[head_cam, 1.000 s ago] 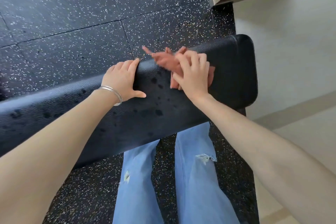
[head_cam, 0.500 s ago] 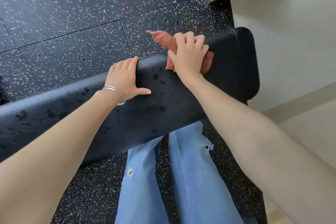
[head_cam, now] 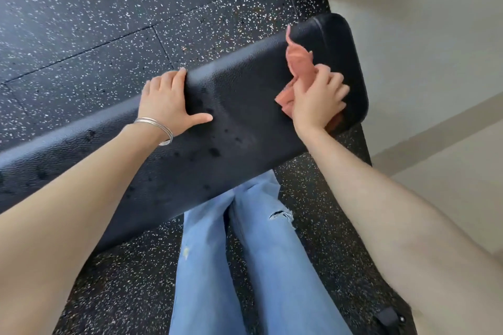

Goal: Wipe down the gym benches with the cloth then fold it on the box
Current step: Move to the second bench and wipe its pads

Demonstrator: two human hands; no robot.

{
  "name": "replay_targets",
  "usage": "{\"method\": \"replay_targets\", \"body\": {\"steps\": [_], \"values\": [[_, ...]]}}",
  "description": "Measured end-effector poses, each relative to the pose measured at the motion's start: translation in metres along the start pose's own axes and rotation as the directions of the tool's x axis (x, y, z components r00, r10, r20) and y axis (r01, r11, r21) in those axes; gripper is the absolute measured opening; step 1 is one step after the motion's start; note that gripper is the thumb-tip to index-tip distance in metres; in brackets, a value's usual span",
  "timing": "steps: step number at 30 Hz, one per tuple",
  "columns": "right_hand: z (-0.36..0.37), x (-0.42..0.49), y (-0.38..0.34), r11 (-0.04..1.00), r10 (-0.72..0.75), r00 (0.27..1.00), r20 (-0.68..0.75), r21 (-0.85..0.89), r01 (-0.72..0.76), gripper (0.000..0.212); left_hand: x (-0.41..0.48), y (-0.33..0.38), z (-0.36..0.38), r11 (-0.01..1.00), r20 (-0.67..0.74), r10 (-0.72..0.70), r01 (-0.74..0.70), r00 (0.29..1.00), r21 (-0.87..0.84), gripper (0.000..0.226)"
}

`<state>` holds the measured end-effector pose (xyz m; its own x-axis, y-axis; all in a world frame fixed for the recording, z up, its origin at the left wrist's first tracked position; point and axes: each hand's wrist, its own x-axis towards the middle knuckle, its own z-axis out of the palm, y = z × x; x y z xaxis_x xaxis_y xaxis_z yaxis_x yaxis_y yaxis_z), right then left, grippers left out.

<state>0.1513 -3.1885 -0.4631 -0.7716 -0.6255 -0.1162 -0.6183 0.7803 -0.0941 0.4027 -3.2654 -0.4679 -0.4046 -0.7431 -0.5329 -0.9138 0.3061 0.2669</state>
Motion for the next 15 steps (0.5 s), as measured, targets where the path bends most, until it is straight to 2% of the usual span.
{"method": "replay_targets", "body": {"steps": [2,4,5,7,8,9,10,11,13,15], "values": [[0.004,-0.020,-0.017,0.998,-0.058,0.998,-0.021,-0.006,0.058,0.036,0.005,0.012,0.001,1.000,-0.024,-0.007,0.007,1.000,-0.001,0.106],[0.004,-0.050,-0.014,0.955,-0.295,0.955,0.038,-0.003,0.295,0.040,0.009,0.020,0.002,1.000,-0.040,-0.011,0.011,0.999,-0.006,0.103],[0.004,-0.064,-0.004,0.893,-0.449,0.889,0.086,-0.003,0.451,0.044,0.010,0.023,0.002,1.000,-0.044,-0.012,0.012,0.999,-0.005,0.103],[0.001,-0.083,0.026,0.703,-0.704,0.695,0.148,0.005,0.711,0.052,0.011,0.025,0.002,1.000,-0.046,-0.011,0.012,0.999,0.005,0.104],[0.000,-0.085,0.043,0.621,-0.776,0.610,0.162,0.024,0.784,0.053,0.010,0.025,0.001,1.000,-0.046,-0.010,0.010,0.999,0.008,0.105],[-0.001,-0.084,0.061,0.577,-0.807,0.562,0.183,0.044,0.815,0.054,0.010,0.025,0.001,1.000,-0.046,-0.010,0.010,0.999,0.008,0.106],[-0.003,-0.077,0.078,0.580,-0.803,0.560,0.204,0.053,0.813,0.055,0.009,0.025,0.001,1.000,-0.047,-0.013,0.013,0.999,0.005,0.107],[-0.006,-0.068,0.095,0.620,-0.771,0.598,0.218,0.045,0.783,0.056,0.008,0.024,0.001,1.000,-0.049,-0.017,0.017,0.999,0.001,0.109],[-0.012,-0.037,0.125,0.747,-0.652,0.731,0.203,0.007,0.665,0.054,0.005,0.025,0.002,1.000,-0.048,-0.023,0.024,0.999,0.003,0.112],[-0.016,-0.001,0.138,0.909,-0.411,0.897,0.161,0.002,0.416,0.046,0.005,0.028,0.002,0.999,-0.041,-0.034,0.035,0.999,0.020,0.116]]}}
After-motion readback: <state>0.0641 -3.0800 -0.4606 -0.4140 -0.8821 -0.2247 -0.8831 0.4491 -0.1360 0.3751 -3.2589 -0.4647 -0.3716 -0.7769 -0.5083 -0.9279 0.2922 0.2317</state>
